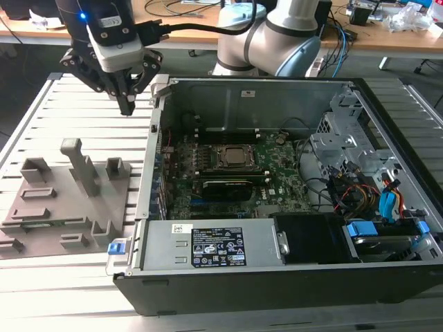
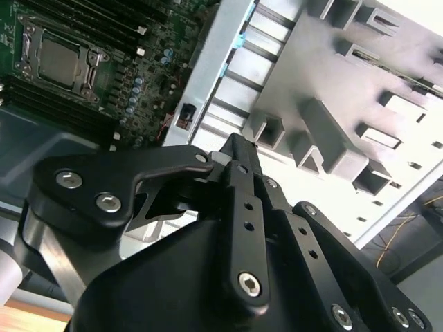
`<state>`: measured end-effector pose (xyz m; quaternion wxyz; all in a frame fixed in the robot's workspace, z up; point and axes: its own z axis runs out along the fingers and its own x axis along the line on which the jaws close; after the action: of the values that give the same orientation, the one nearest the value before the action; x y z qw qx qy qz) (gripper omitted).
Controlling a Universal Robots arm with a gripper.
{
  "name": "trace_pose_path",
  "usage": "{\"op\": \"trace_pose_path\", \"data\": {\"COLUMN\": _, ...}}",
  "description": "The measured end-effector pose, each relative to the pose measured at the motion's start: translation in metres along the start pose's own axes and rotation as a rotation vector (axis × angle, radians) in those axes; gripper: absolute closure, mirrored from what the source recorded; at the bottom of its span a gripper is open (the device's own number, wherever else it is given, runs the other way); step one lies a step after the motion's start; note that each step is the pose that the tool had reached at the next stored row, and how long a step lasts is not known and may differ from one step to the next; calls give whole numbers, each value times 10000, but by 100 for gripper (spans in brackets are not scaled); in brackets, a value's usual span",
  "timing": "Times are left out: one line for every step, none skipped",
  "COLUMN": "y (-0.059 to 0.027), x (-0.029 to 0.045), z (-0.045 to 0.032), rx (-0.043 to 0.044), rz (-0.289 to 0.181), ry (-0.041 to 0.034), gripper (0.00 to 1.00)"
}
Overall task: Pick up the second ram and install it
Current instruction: 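Reach for the second ram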
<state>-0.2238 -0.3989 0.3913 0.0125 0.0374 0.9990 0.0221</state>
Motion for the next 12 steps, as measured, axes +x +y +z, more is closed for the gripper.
{"op": "trace_pose_path", "data": {"y": -2, "x": 26, "z": 0, "rx": 0, "rz": 0, "ry": 0, "gripper": 89}}
{"op": "trace_pose_path", "data": {"y": -3, "x": 43, "z": -1, "rx": 0, "rz": 0, "ry": 0, "gripper": 89}}
{"op": "trace_pose_path", "data": {"y": -4, "x": 54, "z": 0, "rx": -1, "rz": 0, "ry": 0, "gripper": 89}}
{"op": "trace_pose_path", "data": {"y": -5, "x": 64, "z": -1, "rx": -1, "rz": 0, "ry": -1, "gripper": 89}}
{"op": "trace_pose_path", "data": {"y": -6, "x": 87, "z": 0, "rx": -1, "rz": 0, "ry": -1, "gripper": 89}}
{"op": "trace_pose_path", "data": {"y": -9, "x": 116, "z": -1, "rx": -1, "rz": 0, "ry": 0, "gripper": 89}}
{"op": "trace_pose_path", "data": {"y": -10, "x": 132, "z": -2, "rx": 0, "rz": 1, "ry": 0, "gripper": 89}}
{"op": "trace_pose_path", "data": {"y": -10, "x": 141, "z": -2, "rx": -1, "rz": 0, "ry": 0, "gripper": 89}}
{"op": "trace_pose_path", "data": {"y": -11, "x": 147, "z": -2, "rx": -1, "rz": 1, "ry": 0, "gripper": 89}}
{"op": "trace_pose_path", "data": {"y": -13, "x": 167, "z": -2, "rx": -1, "rz": -1, "ry": 0, "gripper": 89}}
{"op": "trace_pose_path", "data": {"y": -13, "x": 178, "z": -2, "rx": -1, "rz": 0, "ry": 0, "gripper": 89}}
{"op": "trace_pose_path", "data": {"y": -14, "x": 187, "z": -3, "rx": 0, "rz": 0, "ry": 0, "gripper": 89}}
